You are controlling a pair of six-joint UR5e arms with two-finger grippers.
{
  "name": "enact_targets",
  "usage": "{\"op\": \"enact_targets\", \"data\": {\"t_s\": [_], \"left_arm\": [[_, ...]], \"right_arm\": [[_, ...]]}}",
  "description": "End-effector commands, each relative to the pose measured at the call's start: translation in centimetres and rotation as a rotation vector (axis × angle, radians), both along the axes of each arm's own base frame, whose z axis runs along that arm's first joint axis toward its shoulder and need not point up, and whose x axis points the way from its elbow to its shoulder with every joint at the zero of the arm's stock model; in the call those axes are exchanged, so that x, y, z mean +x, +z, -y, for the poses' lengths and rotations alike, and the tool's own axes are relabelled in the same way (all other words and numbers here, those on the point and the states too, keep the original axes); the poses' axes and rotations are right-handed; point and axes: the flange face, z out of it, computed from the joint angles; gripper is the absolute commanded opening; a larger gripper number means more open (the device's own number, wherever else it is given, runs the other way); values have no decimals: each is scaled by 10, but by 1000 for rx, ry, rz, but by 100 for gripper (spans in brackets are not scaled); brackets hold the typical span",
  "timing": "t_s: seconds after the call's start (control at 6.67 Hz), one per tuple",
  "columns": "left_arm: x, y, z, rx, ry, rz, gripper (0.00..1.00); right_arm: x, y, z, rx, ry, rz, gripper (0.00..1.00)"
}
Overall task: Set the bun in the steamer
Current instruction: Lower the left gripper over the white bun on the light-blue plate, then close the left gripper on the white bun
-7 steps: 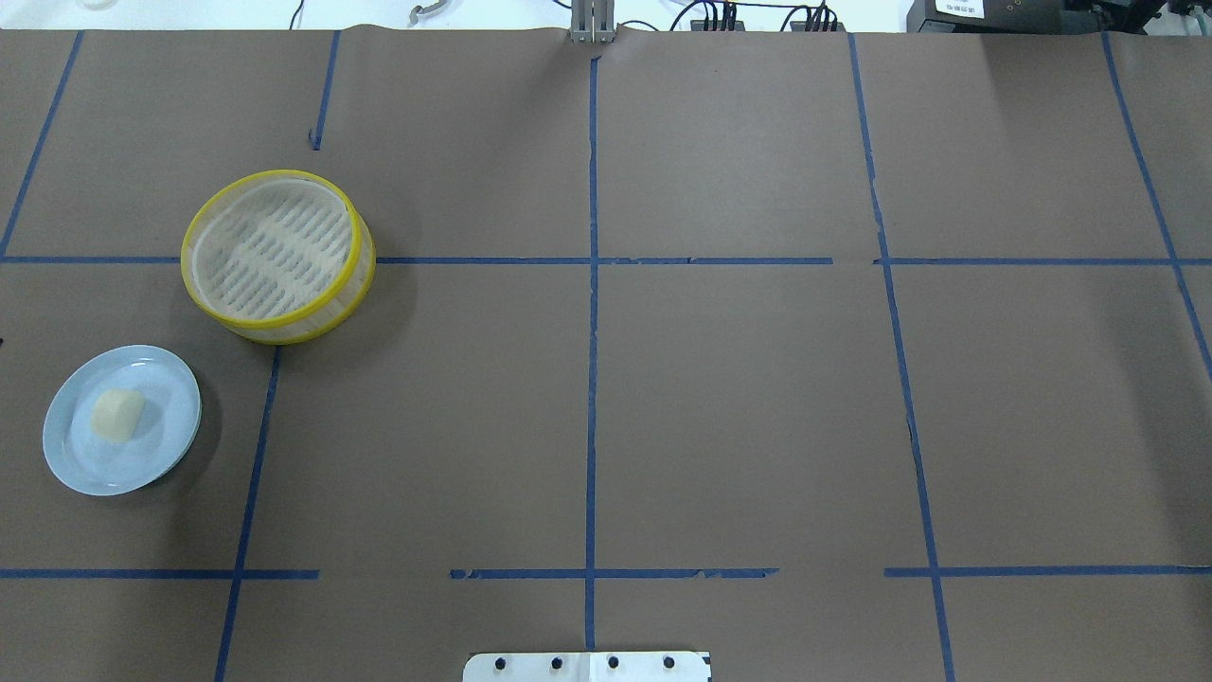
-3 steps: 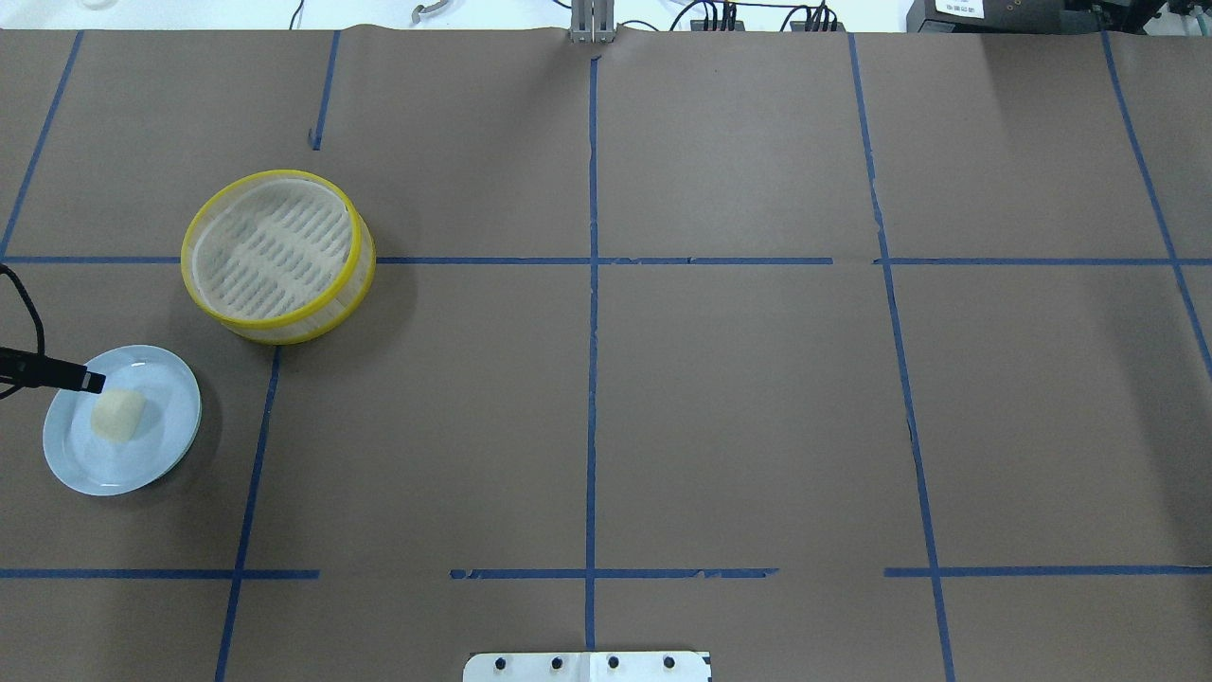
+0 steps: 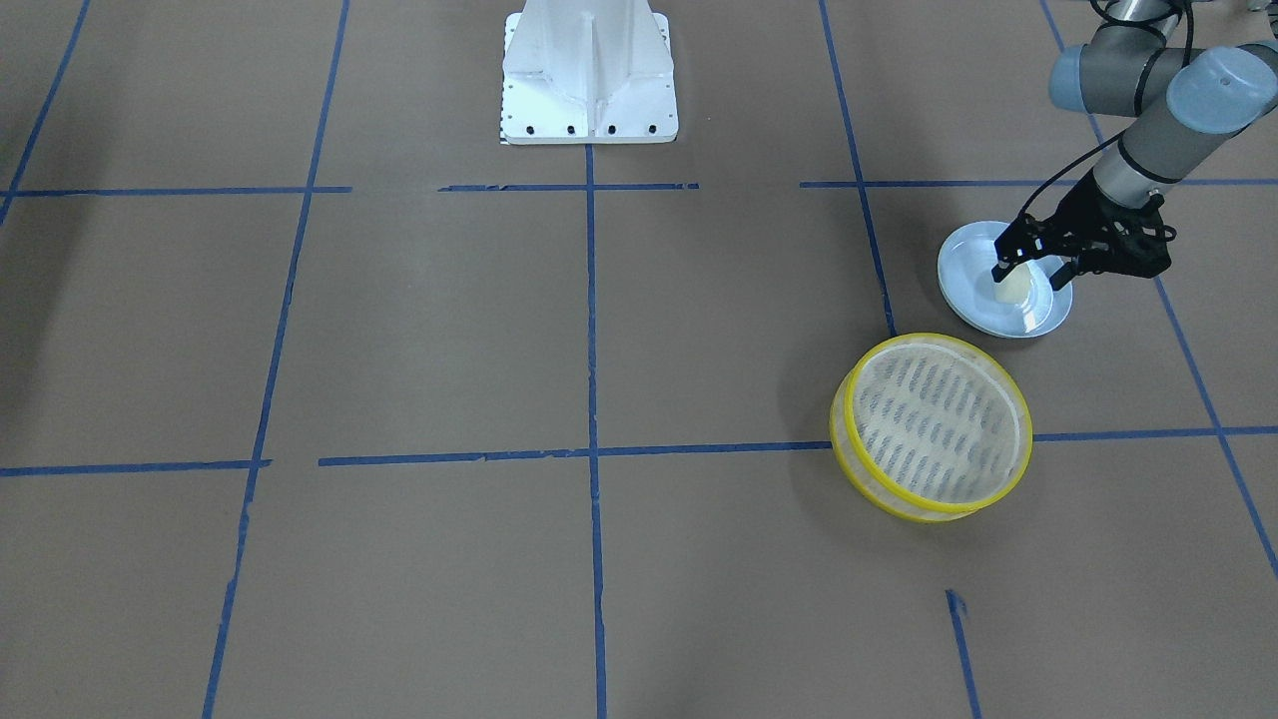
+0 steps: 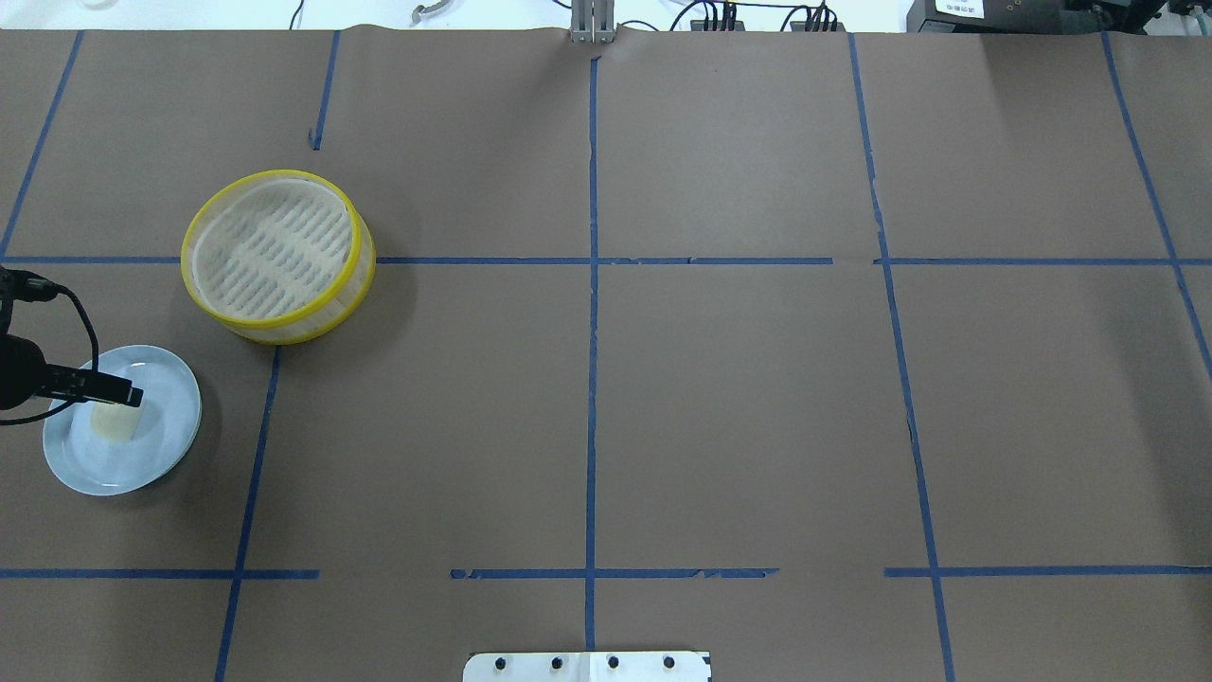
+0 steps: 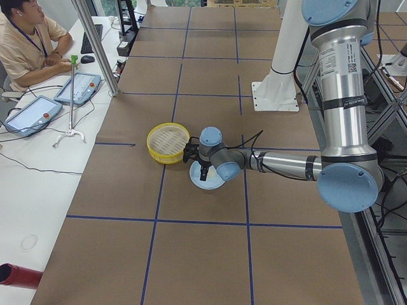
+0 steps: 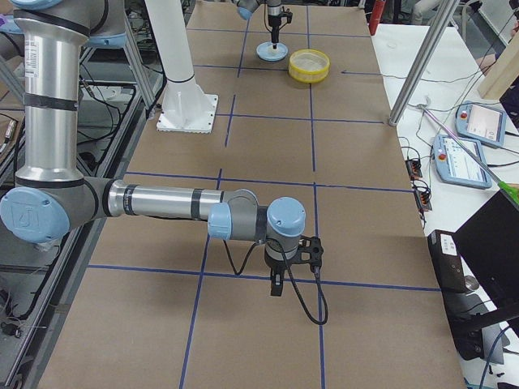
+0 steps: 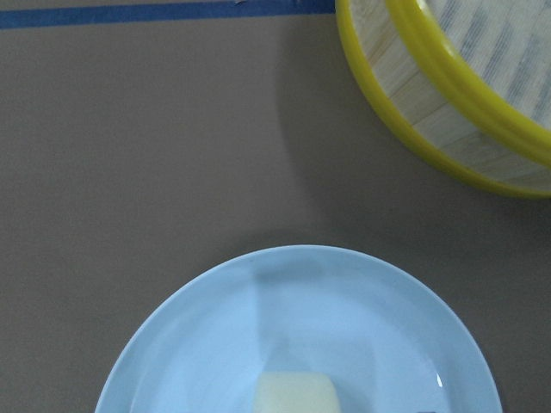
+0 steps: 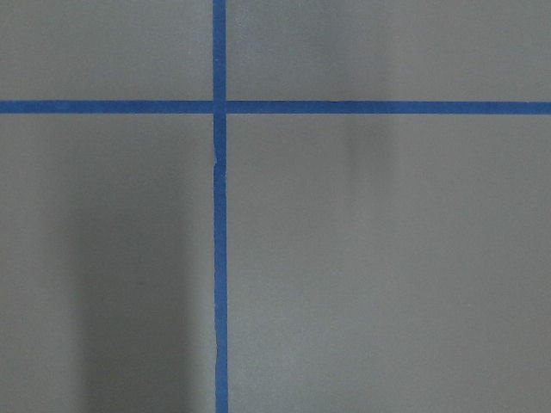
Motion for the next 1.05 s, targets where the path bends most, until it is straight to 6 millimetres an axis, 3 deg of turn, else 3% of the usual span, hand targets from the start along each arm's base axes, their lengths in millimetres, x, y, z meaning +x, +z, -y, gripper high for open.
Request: {"op": "enact_targets", "data": {"t_s": [0.0,0.6,0.9], "left_arm": [[9,10,-2,-30,16,26,83],[27,4,-2,-45,47,40,61],[28,0,-3,-40,51,36,55]], "right_arm": [[0,0,0,0,0,0,100],[0,0,0,0,0,0,100],[0,0,0,0,0,0,100]]}}
